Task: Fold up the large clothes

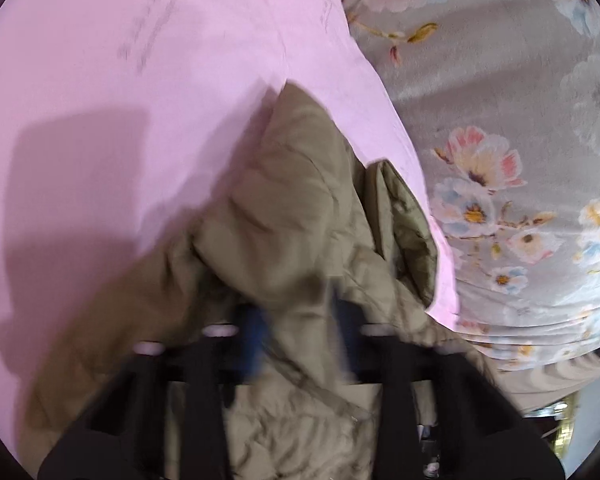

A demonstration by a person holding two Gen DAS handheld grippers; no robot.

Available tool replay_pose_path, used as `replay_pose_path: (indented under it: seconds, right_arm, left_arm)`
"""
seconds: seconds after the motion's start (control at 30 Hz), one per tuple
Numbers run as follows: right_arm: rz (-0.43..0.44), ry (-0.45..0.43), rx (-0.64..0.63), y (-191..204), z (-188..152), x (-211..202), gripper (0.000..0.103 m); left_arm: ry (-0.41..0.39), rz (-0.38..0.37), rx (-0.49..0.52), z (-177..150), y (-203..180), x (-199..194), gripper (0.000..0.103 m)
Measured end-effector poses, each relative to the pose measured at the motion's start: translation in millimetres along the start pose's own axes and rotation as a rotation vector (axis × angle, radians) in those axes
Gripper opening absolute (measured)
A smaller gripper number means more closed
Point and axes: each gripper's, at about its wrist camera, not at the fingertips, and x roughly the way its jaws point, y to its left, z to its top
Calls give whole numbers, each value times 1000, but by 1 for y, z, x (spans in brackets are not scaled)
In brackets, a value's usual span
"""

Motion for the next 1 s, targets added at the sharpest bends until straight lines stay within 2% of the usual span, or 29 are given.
replay_pose_path:
  seconds: [0.1,0.17,0.23,0.33,0.43,0.63,0.73,0.77,0.83,0.9,1.0]
  right_arm:
    - [4,-16,-6,-2,0,-8,3]
    - [-36,12,-33,-4,-9,-1,3]
    - [-104,88,-46,-15,-27,20,3]
    - [-158,216,3,-42,-57,52,3]
    - [-187,290,16,-57,-81,71,3]
    - [-214,305,-18,-57,-93,78,2]
    - [-207,306,-12,-58,-92,71,10]
    - [-214,304,-17,-58,-93,65,13]
    - [-242,289,-42,-54,-93,48,25]
    - [-286,256,-74,-52,-88,28,26]
    - [-326,194,-105,-46,-67,6,27]
  left_arm:
    - [-62,10,84,0,-9,-19,5]
    - [-135,84,202,-12,-21,-35,4]
    - [-168,171,285,-24,-22,-37,4]
    - [-152,281,336,-33,-9,-14,4]
    - [-170,331,398,-41,-3,0,4]
    - [-245,450,547,-58,-11,9,7]
    - [-268,471,581,-64,-15,4,8]
    - [-272,470,585,-66,-15,-1,12]
    - [-275,484,597,-71,-19,-13,23]
    - [-311,502,626,-77,-28,-32,30]
    - [-370,529,696,-83,-56,-47,30]
